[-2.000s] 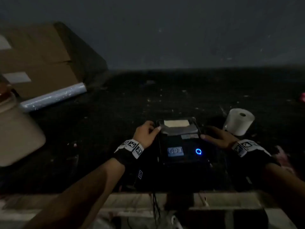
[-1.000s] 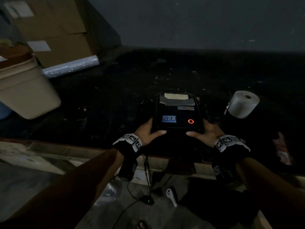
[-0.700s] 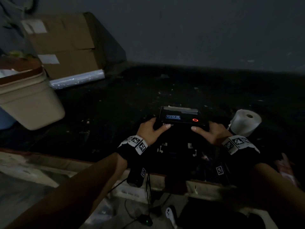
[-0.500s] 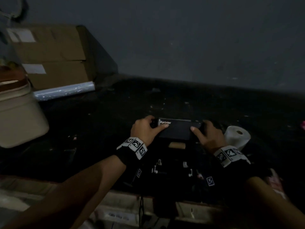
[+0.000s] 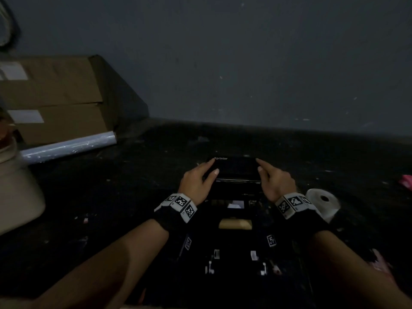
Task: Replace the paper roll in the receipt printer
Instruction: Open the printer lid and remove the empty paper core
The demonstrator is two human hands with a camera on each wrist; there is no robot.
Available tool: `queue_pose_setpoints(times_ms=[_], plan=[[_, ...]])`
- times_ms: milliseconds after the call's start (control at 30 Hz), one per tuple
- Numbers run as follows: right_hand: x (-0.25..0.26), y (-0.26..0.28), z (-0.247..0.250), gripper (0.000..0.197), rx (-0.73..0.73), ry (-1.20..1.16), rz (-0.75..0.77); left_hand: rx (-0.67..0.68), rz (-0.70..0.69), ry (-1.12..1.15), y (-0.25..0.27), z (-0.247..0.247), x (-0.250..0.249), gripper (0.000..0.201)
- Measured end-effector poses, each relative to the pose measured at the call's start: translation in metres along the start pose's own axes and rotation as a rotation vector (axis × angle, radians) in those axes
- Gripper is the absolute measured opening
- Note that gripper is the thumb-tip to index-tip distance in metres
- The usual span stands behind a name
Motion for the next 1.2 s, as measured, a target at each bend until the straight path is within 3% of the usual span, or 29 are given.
queue_pose_setpoints(times_ms=[367,467,567,667,733,833,967,1100,1200], plan=[[-0.014,-0.045,-0.022,0.046,0.17,-0.022,0.049,0.112,0.125,-0.092,-0.026,-0.009,0.004,0.054],[-0.016,-0.038,-0.02,0.046,0.169,-0.124,0.086,0.234,0.156,-0.176,-0.022,-0.018,0.011,0.072],[-0.04,-0.017,-0.02,0.049,0.073,-0.268,0.044,0.371,0.205,-0.268,-0.006,-0.03,0.034,0.083],[-0.079,0.012,-0.046,0.047,0.072,-0.271,-0.074,0.571,0.235,-0.374,0.027,-0.056,0.059,0.064],[-0.093,0.032,-0.075,0.047,0.256,-0.151,-0.086,0.648,0.196,-0.393,0.047,-0.074,0.067,0.056],[-0.094,0.053,-0.108,0.057,0.473,-0.003,0.007,0.664,0.153,-0.442,0.064,-0.092,0.08,0.058],[-0.087,0.067,-0.131,0.06,0.591,0.072,0.029,0.624,0.18,-0.482,0.07,-0.103,0.082,0.058],[-0.086,0.066,-0.135,0.053,0.598,0.051,-0.005,0.565,0.191,-0.485,0.068,-0.109,0.077,0.049],[-0.089,0.06,-0.126,0.048,0.5,0.031,-0.022,0.502,0.211,-0.467,0.062,-0.101,0.065,0.045]])
Point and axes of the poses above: each hand's wrist, its own y-axis away from the middle knuckle, its own z-axis out of the back of the hand, x = y × z, the point moved 8 cm from there along -y, towards the middle knuckle, and after that the axes turned 2 degrees about -x, right-handed, at the moved point
